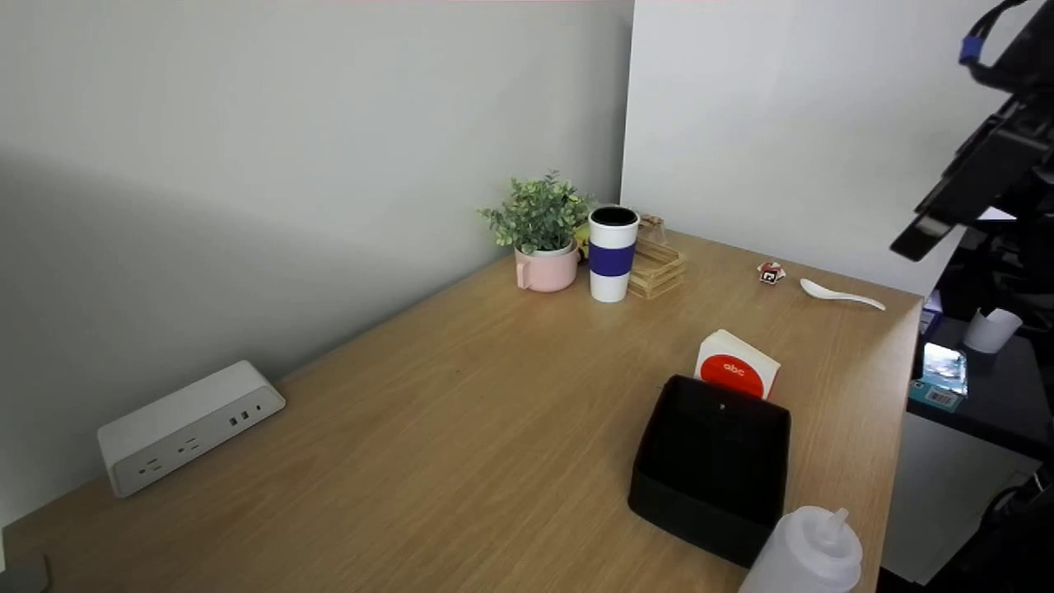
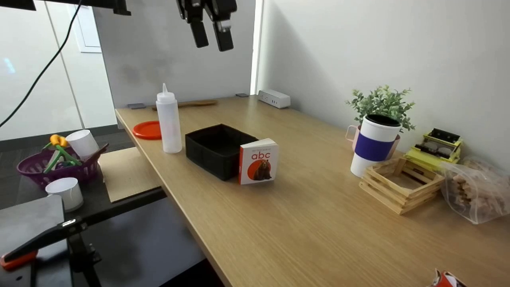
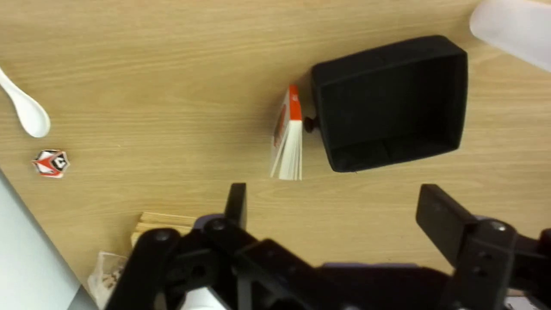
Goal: Put the book in the box
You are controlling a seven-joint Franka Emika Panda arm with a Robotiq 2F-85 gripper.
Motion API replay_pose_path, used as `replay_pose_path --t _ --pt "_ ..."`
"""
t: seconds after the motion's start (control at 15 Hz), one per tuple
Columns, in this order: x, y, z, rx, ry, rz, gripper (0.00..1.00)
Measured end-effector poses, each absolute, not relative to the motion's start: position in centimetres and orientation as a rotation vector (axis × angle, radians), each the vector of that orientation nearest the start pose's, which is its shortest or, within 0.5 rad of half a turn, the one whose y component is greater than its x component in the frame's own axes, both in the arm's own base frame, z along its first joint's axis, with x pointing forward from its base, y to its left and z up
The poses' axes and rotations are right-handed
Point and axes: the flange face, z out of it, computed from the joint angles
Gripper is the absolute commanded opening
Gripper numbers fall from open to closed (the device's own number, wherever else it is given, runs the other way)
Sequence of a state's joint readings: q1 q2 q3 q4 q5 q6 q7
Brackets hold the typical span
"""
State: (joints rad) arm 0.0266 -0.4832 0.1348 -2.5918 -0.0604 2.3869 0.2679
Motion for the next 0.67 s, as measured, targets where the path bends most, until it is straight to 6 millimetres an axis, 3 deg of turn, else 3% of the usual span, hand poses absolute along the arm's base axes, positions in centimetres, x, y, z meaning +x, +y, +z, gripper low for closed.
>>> replay_pose_path --t 0.2,0.67 --pt "43.1 8.1 42.7 -3.133 0.112 -0.446 1.00" --pt "43.9 7.6 43.2 -3.125 0.124 -0.455 1.00"
